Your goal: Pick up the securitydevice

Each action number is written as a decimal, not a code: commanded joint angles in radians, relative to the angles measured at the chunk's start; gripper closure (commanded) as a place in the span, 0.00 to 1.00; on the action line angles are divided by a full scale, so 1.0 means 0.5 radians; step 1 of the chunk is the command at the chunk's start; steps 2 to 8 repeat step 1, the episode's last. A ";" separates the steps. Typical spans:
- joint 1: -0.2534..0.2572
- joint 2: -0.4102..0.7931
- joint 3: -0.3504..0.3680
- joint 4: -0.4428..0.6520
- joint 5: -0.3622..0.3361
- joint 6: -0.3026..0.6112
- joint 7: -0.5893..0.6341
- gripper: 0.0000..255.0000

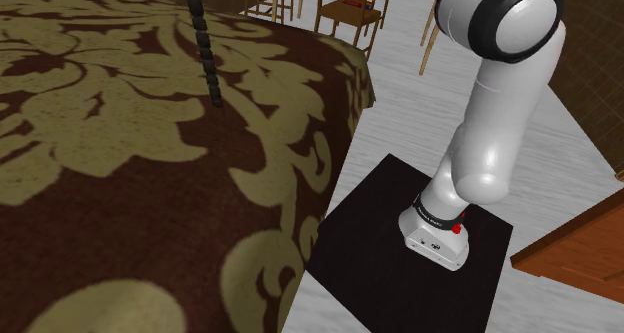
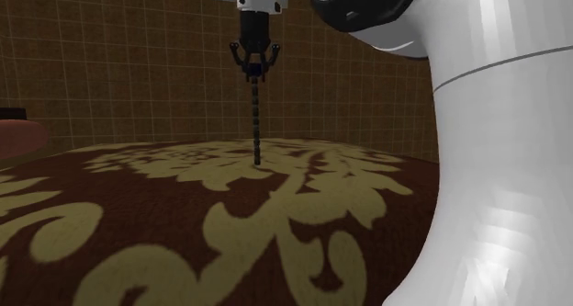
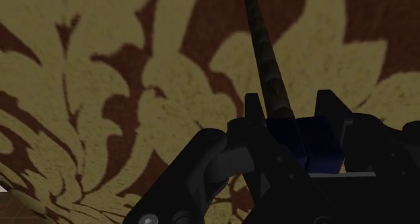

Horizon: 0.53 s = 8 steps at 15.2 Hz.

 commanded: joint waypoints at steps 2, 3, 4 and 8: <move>0.012 0.028 0.001 0.063 -0.013 -0.036 0.000 1.00; 0.012 0.028 0.001 0.063 -0.013 -0.036 0.000 1.00; 0.012 0.028 0.001 0.063 -0.013 -0.036 0.000 1.00; 0.012 0.028 0.001 0.063 -0.013 -0.036 0.000 1.00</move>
